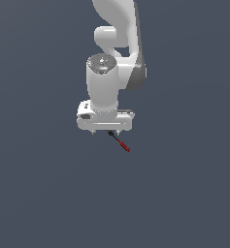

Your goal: Pick up the object and move it to a goal position.

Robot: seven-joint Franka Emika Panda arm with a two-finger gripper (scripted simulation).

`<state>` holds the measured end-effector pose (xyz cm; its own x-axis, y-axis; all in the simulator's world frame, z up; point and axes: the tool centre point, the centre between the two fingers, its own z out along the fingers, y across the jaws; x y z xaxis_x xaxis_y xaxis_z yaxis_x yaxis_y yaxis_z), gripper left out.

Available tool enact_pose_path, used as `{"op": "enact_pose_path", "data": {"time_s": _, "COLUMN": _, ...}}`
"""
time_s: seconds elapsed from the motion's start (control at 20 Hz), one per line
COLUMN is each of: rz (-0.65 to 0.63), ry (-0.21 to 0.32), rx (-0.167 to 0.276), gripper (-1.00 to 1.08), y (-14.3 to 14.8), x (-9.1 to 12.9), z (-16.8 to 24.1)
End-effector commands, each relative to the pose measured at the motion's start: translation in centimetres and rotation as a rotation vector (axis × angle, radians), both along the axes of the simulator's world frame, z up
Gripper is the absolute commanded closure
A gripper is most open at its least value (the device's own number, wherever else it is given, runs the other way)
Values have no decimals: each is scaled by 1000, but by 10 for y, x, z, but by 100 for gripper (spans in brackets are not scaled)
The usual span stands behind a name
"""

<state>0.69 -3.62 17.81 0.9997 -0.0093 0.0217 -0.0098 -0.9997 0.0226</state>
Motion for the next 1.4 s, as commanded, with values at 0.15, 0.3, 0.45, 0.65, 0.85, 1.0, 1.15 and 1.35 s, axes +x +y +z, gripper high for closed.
{"op": "enact_pose_path", "data": {"time_s": 0.15, "rz": 7, "ry": 0, "rx": 0, "gripper": -92, "y": 0, "x": 0, "z": -1}}
{"op": "enact_pose_path", "data": {"time_s": 0.3, "rz": 29, "ry": 2, "rx": -1, "gripper": -92, "y": 2, "x": -2, "z": -5}}
{"op": "enact_pose_path", "data": {"time_s": 0.45, "rz": 64, "ry": 4, "rx": -2, "gripper": -92, "y": 3, "x": -5, "z": -12}}
{"op": "enact_pose_path", "data": {"time_s": 0.65, "rz": 135, "ry": 8, "rx": -4, "gripper": -92, "y": 7, "x": -11, "z": -26}}
{"op": "enact_pose_path", "data": {"time_s": 0.85, "rz": 232, "ry": 14, "rx": -5, "gripper": -92, "y": 13, "x": -20, "z": -43}}
{"op": "enact_pose_path", "data": {"time_s": 1.0, "rz": 323, "ry": 18, "rx": -5, "gripper": -92, "y": 19, "x": -29, "z": -59}}
{"op": "enact_pose_path", "data": {"time_s": 1.15, "rz": 421, "ry": 23, "rx": -3, "gripper": -92, "y": 26, "x": -39, "z": -76}}
{"op": "enact_pose_path", "data": {"time_s": 1.35, "rz": 535, "ry": 26, "rx": 2, "gripper": -92, "y": 35, "x": -51, "z": -94}}
